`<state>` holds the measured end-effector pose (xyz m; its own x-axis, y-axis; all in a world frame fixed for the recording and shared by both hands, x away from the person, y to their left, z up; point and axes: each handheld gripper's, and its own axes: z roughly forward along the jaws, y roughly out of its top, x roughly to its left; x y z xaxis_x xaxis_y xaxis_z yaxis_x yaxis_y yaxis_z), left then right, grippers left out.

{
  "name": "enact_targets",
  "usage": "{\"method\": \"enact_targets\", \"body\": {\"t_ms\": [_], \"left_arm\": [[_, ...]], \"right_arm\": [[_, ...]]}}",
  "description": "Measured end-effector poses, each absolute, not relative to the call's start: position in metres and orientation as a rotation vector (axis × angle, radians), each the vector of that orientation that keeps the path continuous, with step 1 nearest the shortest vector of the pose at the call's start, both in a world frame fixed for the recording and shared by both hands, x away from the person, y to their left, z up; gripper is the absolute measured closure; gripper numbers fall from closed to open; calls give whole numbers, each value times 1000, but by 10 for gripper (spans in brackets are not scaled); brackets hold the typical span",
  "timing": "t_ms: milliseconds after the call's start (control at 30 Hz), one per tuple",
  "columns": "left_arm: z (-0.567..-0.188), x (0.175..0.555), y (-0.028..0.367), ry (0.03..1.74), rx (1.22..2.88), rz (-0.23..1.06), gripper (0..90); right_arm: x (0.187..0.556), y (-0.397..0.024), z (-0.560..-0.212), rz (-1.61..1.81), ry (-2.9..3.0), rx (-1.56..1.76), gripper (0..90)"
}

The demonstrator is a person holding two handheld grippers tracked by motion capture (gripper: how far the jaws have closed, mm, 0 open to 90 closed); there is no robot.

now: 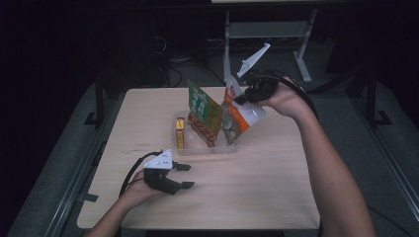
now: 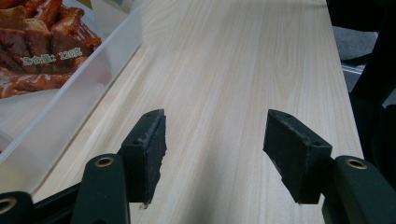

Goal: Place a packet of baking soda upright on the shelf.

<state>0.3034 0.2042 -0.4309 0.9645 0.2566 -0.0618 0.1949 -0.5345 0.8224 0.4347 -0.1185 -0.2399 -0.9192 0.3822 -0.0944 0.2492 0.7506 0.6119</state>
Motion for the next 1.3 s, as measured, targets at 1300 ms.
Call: {"method": "enact_targets", "body": {"t_ms": [1300], "left_arm": [[-434,304,203,321,2173,51,372]], "right_arm": [[459,-109,-274,807,2739,660,900]]}}
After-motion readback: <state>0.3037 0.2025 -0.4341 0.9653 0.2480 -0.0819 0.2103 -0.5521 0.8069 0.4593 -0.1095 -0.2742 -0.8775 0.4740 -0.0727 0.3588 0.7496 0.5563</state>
